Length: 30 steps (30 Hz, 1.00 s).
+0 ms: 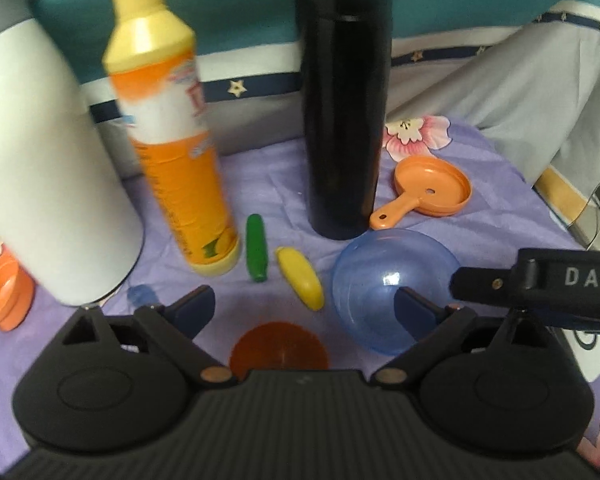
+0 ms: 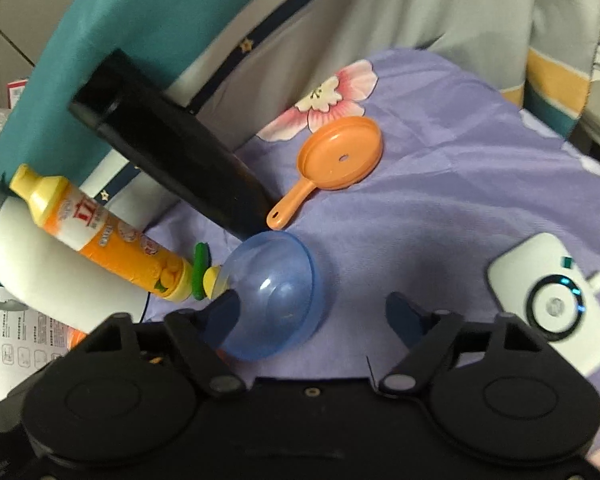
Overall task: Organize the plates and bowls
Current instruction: 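Grasp the blue bowl's rim with the right tool and lift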
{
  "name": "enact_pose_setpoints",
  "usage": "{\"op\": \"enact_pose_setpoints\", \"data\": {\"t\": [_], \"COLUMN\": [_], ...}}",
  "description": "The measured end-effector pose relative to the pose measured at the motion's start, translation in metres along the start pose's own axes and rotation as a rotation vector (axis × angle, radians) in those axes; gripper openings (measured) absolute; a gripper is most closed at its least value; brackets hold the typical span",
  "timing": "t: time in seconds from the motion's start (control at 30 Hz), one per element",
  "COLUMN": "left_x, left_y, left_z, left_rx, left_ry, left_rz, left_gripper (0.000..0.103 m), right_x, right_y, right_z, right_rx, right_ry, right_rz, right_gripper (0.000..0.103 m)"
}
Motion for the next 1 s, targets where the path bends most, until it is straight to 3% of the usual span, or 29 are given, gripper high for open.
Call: {"op": "enact_pose_setpoints", "data": {"t": [0.1, 0.17, 0.3, 0.37, 0.57, 1.0], "left_x": [-0.002, -0.002, 0.001, 0.003, 0.006, 0.012], "left_y": [-0.004, -0.006, -0.012, -0.014, -0.019, -0.014], "left_z": [0.014, 0.019, 0.029, 0.033, 0.034, -0.041], "left_rx": [0.010, 0.032, 0.061, 0.071, 0.064, 0.059], "left_ry": [0.023, 0.033, 0.062, 0.078, 0.081, 0.022], "left_rz": [0.011, 0.015, 0.035, 0.042, 0.071, 0.034], "left_gripper": [0.084, 0.066, 0.052, 0.037, 0.020, 0.020], "right_x": [-0.002, -0.003, 0.000, 0.001, 0.005, 0.019], "right_y": [-0.002, -0.003, -0.004, -0.003, -0.005, 0.015], "right_z": [0.015, 0.023, 0.034, 0.039, 0.037, -0.033], "right_rx": [-0.010, -0.021, -0.037, -0.039, -0.035, -0.070], "right_ry": [0.016, 0.027, 0.046, 0.051, 0.044, -0.015], "right_rz": [0.021, 0.036, 0.055, 0.056, 0.072, 0.037], "right_gripper": [0.066, 0.051, 0.030, 0.019, 0.015, 0.016]}}
Point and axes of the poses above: each gripper's, at about its wrist camera, not at the fingertips, and z roughly the way its jaws point, y to its left, x to its underside, the point moved 5 cm from there along z, roughly the way its jaws point, and after that the axes turned 5 degrees about x, right-handed, at the moved point
